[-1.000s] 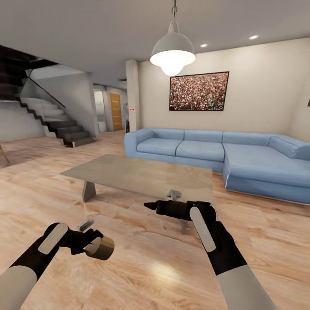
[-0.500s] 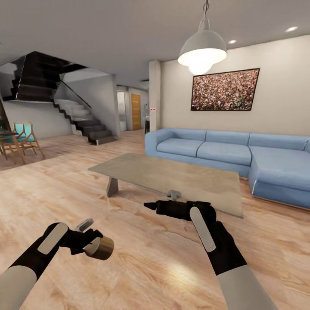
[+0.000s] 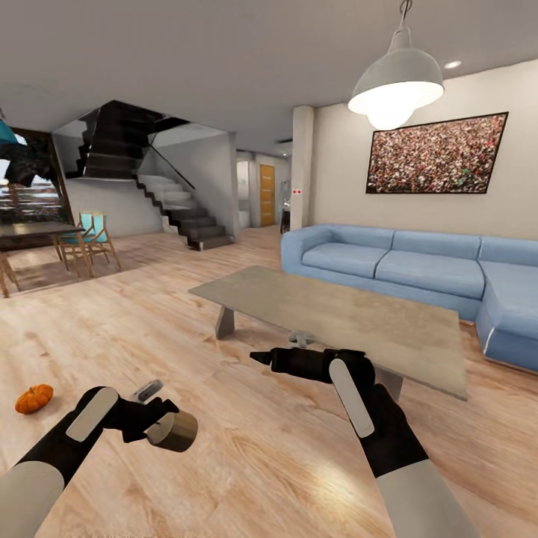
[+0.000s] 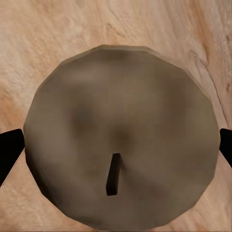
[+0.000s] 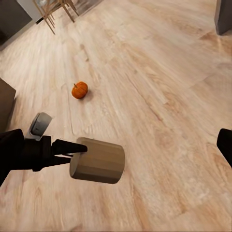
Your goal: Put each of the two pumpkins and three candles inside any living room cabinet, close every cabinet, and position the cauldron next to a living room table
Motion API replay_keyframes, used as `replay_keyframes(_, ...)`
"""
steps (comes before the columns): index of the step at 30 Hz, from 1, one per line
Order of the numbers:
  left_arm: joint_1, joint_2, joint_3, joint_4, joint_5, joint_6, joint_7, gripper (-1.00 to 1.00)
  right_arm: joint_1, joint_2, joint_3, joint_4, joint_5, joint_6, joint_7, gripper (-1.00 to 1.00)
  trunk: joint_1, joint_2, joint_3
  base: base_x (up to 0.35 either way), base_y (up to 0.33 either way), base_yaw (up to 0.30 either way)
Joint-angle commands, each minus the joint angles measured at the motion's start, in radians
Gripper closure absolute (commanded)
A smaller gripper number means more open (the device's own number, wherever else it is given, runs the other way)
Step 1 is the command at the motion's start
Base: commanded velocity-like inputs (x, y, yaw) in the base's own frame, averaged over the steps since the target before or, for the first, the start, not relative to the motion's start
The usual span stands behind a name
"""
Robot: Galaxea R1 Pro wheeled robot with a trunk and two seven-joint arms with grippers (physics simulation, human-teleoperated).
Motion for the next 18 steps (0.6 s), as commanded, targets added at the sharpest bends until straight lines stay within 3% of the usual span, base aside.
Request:
replay_keyframes(1,-0.001,0.001,-0.004,-0.001,0.013,-0.001,0.009,1.0,-0.001,0.0,-0.001,-0.001,0.009,0.004,0.008,-1.0,-0.004,0.007,0.002,0.0,0.0,0.273)
replay_keyframes(18,0.0,0.001,-0.004,-0.001,0.012,-0.001,0.007,1.0,-0.001,0.0,0.006,-0.002,0.011,0.004,0.011,-1.0,-0.069,0.126,0.055,0.0,0.0,0.273)
